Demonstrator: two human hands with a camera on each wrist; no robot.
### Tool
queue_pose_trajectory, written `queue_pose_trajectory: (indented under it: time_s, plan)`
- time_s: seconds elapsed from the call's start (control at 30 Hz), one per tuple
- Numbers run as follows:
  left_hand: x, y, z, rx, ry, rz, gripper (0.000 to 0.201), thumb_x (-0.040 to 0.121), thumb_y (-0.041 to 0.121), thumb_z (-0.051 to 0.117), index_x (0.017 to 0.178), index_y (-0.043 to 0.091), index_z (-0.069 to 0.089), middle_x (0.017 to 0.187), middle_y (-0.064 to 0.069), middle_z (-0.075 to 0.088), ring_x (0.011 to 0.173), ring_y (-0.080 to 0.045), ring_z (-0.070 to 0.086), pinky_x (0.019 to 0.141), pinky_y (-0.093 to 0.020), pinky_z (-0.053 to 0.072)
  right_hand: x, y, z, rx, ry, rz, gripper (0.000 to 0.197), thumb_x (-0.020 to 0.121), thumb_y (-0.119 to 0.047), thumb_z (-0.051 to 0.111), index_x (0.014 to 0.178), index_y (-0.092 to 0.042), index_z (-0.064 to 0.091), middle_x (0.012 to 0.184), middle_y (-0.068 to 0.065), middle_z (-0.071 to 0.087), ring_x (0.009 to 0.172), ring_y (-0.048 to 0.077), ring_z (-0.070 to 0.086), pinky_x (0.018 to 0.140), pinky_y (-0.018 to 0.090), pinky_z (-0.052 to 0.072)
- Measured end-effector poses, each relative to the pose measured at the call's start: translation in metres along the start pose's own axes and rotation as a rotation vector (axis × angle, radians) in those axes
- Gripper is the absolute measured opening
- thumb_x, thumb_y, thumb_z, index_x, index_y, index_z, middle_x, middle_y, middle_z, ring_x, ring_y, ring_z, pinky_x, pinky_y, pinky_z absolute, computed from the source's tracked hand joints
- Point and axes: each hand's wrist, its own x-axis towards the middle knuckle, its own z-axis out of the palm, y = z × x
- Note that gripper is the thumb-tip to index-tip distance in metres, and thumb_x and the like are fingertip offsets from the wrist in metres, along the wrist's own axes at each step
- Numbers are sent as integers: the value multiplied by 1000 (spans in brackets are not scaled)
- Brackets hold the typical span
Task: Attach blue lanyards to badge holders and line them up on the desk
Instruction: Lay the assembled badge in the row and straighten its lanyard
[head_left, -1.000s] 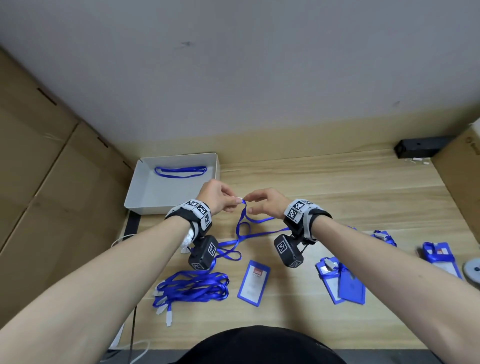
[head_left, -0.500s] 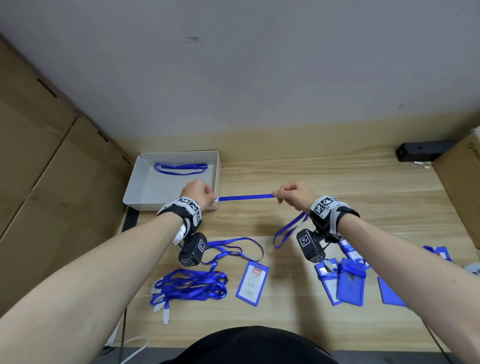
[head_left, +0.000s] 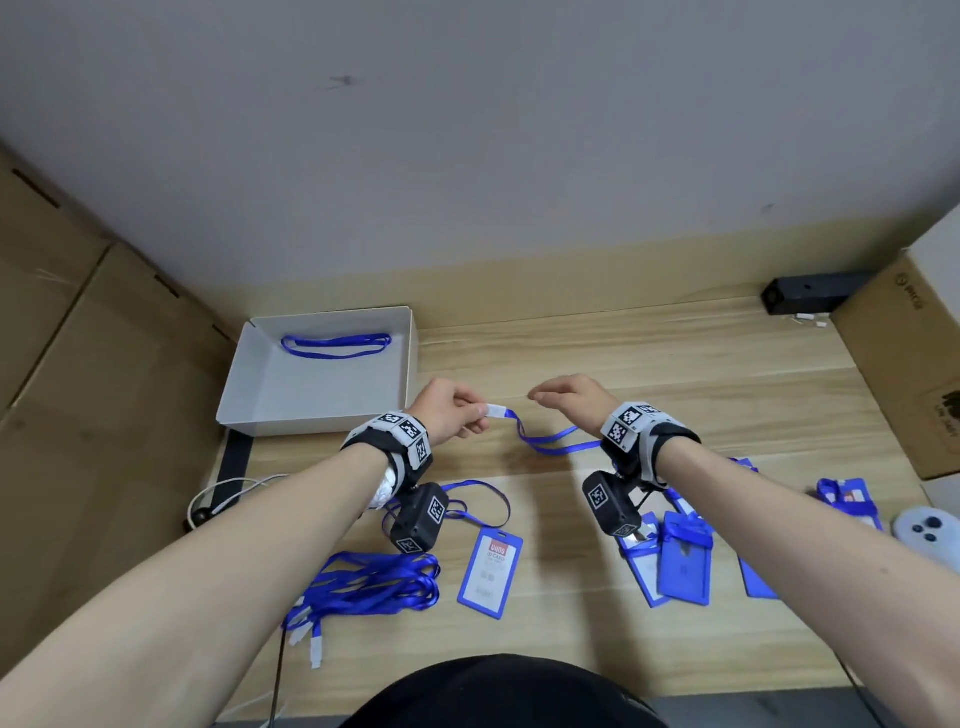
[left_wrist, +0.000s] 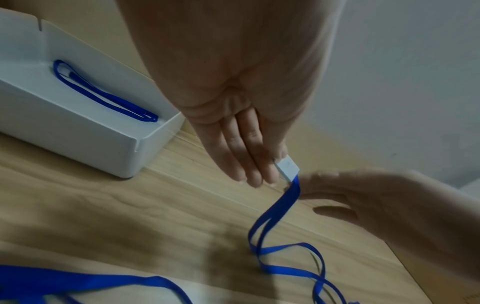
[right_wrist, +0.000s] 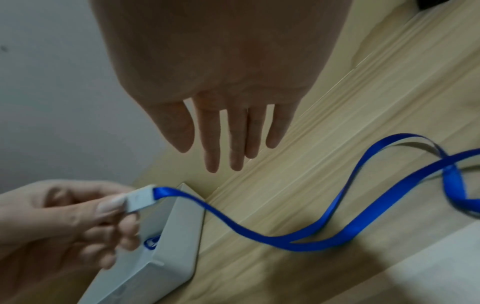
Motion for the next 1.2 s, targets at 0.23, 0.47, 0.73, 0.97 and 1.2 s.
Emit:
queue_pose_trajectory:
  time_s: [0.23,0.47,0.73,0.97,1.2]
  plan:
    - [1,6,4,-41,-26,93,9,90,4,67,97,4,72,84,-9,73,78,-14,68,68,-27,55,-4,-17,18,90,-143,-53,36,89,-38,50,81,-14,76,85,17,72,81,35,59,85,46,47]
    - [-2,3,-1,-54,10,78,14,86,3,71,94,15,71,88,-12,74,81,-15,69,70,-29,56,-6,-15,26,298,-99,-111,16,95,-15,62,81,-9,66,60,5,58,56,16,51,60,22,43]
    - [2,0,3,14,140,13,11,82,17,76,91,12,73,81,-7,75,72,-15,69,67,-31,56,-7,-18,31,295,-30,-142,14,87,-20,72,77,-10,75,61,4,64,58,12,53,60,24,45]
    - [0,5,7,264,195,41,30,77,33,73,104,21,75,95,6,73,92,-11,67,87,-31,55,-7,-22,39,191,49,-168,22,84,-34,73,74,-15,79,61,0,70,58,8,54,61,28,46]
    - [-6,-5,11,31,104,-15,25,76,26,72,100,20,74,83,2,77,84,-12,73,90,-38,57,-11,-11,31,280,75,-124,14,84,-21,73,77,-10,77,65,4,69,60,10,56,61,28,47]
